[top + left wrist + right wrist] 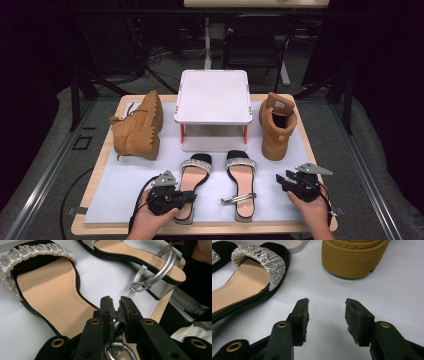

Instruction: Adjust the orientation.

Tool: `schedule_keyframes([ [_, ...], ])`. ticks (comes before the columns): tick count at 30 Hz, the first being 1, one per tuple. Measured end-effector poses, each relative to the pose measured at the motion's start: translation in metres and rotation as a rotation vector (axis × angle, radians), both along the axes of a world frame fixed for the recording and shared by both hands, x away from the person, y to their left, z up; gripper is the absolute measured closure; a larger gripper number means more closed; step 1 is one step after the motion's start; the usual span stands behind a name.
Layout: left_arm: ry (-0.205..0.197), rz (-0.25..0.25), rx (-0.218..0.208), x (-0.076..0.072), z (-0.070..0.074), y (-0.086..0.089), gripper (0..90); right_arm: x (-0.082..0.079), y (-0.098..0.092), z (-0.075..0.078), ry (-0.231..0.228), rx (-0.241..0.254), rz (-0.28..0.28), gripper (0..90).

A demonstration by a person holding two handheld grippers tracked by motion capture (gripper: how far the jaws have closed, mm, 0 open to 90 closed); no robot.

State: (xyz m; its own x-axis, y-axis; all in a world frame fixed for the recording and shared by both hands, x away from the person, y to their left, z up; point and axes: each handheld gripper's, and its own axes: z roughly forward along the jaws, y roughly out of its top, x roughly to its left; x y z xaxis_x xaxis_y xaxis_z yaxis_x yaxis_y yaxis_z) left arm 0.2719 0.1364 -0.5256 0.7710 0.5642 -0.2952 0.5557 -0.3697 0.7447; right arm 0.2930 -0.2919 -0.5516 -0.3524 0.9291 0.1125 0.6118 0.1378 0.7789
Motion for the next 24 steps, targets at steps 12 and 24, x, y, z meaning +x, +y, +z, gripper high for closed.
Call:
schedule_keyframes([
  [12, 0.011, 0.027, -0.044, 0.002, 0.006, 0.006, 62.5, 0.000, -0.001, 0.000, 0.003, -0.001, -0.002, 53.3],
  [24, 0.068, 0.153, -0.036, 0.012, 0.014, 0.023, 41.1, 0.000, -0.001, -0.001, 0.012, 0.007, -0.002, 52.7],
])
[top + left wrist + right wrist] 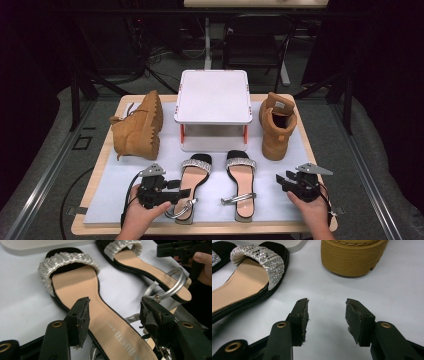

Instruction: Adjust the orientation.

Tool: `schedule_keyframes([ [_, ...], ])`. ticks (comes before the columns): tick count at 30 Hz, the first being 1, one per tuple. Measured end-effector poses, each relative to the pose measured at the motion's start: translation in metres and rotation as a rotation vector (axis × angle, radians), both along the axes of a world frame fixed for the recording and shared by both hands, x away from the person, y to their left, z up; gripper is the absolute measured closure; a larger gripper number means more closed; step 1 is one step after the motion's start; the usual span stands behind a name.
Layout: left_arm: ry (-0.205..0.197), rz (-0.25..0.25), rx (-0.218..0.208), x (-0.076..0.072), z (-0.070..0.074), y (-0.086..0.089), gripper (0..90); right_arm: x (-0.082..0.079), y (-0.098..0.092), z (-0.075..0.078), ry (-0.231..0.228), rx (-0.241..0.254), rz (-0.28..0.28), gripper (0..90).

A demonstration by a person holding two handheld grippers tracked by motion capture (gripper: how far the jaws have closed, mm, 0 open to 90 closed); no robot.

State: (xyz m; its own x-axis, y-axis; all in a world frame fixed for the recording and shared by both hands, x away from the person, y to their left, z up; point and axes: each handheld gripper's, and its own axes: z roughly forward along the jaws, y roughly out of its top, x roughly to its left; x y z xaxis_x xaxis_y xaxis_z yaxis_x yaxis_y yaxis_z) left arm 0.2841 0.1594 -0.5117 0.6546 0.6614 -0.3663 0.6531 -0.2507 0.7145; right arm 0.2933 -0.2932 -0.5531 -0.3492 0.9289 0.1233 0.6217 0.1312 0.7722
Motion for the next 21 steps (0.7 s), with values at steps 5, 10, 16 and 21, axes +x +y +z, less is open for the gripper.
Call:
schedule_keyframes([
  [5, 0.024, 0.039, 0.071, 0.004, 0.000, -0.004, 40.2, 0.000, 0.000, -0.001, 0.001, 0.007, -0.004, 52.4],
  [10, 0.068, 0.071, 0.122, 0.014, -0.002, -0.010, 34.2, 0.000, 0.000, -0.002, 0.008, 0.009, -0.004, 52.0],
  [16, 0.143, 0.096, 0.150, 0.025, -0.006, -0.021, 26.6, 0.001, -0.001, -0.003, 0.012, 0.011, -0.003, 51.5],
  [21, 0.189, 0.088, 0.173, 0.031, -0.010, -0.032, 25.9, 0.001, -0.001, -0.003, 0.017, 0.011, -0.003, 51.2],
])
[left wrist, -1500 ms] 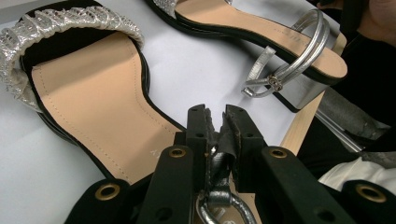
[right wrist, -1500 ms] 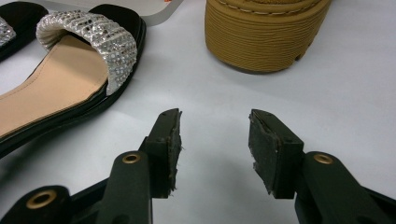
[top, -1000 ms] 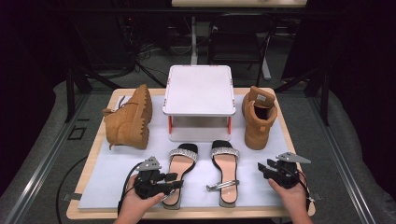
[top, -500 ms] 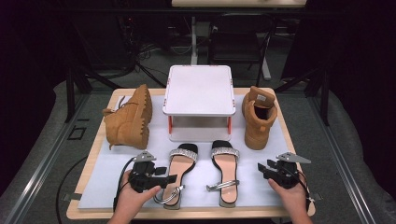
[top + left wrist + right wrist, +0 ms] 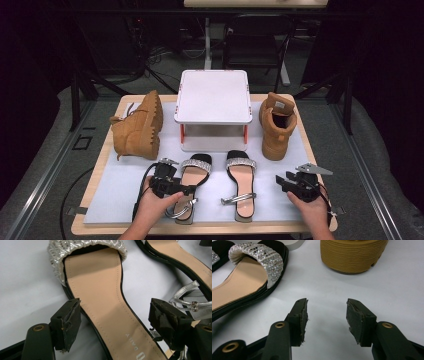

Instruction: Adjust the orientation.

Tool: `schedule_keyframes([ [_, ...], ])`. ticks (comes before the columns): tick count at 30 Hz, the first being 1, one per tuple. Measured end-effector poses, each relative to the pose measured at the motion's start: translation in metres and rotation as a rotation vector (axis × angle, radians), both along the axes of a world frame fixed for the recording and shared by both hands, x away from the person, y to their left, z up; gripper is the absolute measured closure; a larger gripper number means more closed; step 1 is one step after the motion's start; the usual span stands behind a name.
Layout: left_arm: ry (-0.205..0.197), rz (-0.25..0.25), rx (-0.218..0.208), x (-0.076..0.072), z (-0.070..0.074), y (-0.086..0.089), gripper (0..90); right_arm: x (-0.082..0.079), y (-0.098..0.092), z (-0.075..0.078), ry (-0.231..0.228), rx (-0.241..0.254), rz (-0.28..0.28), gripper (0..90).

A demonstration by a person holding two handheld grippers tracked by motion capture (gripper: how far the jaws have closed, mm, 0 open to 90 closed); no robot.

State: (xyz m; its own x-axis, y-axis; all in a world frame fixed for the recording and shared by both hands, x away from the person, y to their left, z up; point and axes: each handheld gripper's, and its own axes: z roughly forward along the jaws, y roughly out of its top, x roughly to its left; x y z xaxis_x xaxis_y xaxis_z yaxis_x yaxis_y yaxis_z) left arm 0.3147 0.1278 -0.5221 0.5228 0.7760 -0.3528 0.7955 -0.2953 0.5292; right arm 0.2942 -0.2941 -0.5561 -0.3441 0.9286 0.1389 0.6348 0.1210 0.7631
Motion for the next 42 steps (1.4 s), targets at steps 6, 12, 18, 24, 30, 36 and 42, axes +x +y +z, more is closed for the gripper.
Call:
schedule_keyframes([
  [6, -0.002, -0.006, 0.082, -0.001, 0.000, -0.011, 23.7, 0.000, 0.000, 0.000, 0.000, 0.001, 0.001, 51.1],
  [12, -0.005, 0.012, 0.137, -0.002, -0.006, -0.016, 21.2, 0.000, 0.000, 0.000, 0.000, 0.001, 0.001, 50.9],
  [18, 0.008, 0.020, 0.158, -0.002, -0.010, -0.018, 20.2, 0.000, 0.000, 0.001, 0.001, -0.004, -0.001, 50.8],
  [24, 0.042, 0.013, 0.163, 0.002, -0.010, -0.018, 21.3, -0.001, 0.000, 0.001, -0.005, 0.008, 0.003, 50.8],
  [30, 0.073, 0.000, 0.172, 0.010, -0.005, -0.011, 29.1, -0.001, 0.000, 0.001, -0.006, 0.006, 0.002, 50.8],
  [36, 0.059, -0.012, 0.207, 0.013, 0.001, -0.003, 38.8, -0.001, 0.000, 0.001, -0.005, 0.005, 0.002, 50.8],
  [42, 0.054, -0.047, 0.237, 0.018, 0.003, 0.000, 42.4, -0.001, 0.000, 0.001, -0.004, 0.004, 0.003, 50.8],
])
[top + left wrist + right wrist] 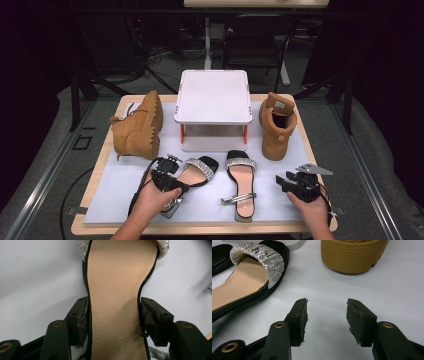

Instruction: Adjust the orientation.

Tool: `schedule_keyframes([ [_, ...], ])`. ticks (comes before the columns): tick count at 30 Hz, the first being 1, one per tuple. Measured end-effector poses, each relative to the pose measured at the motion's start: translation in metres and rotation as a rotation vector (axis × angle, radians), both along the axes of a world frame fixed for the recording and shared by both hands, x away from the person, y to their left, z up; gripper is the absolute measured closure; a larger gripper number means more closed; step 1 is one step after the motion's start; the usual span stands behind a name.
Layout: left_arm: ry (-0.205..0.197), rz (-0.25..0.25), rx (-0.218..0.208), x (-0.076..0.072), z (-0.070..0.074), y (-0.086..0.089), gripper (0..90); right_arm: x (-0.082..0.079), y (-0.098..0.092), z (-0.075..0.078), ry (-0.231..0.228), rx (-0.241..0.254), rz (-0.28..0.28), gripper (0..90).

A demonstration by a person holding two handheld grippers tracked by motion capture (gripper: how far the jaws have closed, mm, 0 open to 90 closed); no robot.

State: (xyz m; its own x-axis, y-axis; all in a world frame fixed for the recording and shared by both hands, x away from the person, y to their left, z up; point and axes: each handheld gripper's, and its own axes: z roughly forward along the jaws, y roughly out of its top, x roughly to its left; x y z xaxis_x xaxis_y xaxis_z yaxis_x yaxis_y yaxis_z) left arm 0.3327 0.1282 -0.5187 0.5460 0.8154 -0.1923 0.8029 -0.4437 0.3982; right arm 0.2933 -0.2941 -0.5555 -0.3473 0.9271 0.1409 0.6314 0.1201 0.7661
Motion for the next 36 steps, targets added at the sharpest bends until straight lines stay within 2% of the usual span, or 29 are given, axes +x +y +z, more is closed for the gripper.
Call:
schedule_keyframes([
  [4, -0.003, -0.011, 0.002, 0.001, 0.000, 0.001, 42.5, 0.000, 0.000, 0.000, 0.000, 0.003, -0.002, 50.8],
  [6, -0.016, -0.018, 0.021, 0.000, 0.001, -0.001, 42.3, 0.000, 0.000, 0.000, 0.001, 0.002, -0.001, 50.8],
  [9, -0.024, -0.027, 0.061, -0.001, 0.002, -0.005, 41.5, 0.000, 0.000, 0.000, 0.004, -0.006, -0.002, 50.8],
  [14, -0.045, -0.067, 0.145, -0.004, 0.000, -0.014, 39.7, 0.000, 0.000, 0.000, 0.003, -0.005, 0.001, 50.7],
  [19, -0.027, -0.086, 0.172, -0.003, -0.005, -0.016, 39.0, 0.000, 0.000, 0.000, 0.005, -0.002, 0.002, 50.7],
  [21, -0.014, -0.094, 0.199, -0.004, -0.009, -0.018, 39.1, 0.000, 0.000, 0.000, 0.005, -0.006, 0.000, 50.6],
  [23, -0.035, -0.103, 0.229, -0.006, -0.010, -0.020, 40.4, 0.000, 0.001, 0.000, 0.005, -0.006, 0.000, 50.6],
  [36, -0.056, -0.058, 0.201, -0.004, -0.010, -0.014, 42.1, 0.000, 0.001, -0.001, 0.007, -0.001, 0.002, 50.6],
])
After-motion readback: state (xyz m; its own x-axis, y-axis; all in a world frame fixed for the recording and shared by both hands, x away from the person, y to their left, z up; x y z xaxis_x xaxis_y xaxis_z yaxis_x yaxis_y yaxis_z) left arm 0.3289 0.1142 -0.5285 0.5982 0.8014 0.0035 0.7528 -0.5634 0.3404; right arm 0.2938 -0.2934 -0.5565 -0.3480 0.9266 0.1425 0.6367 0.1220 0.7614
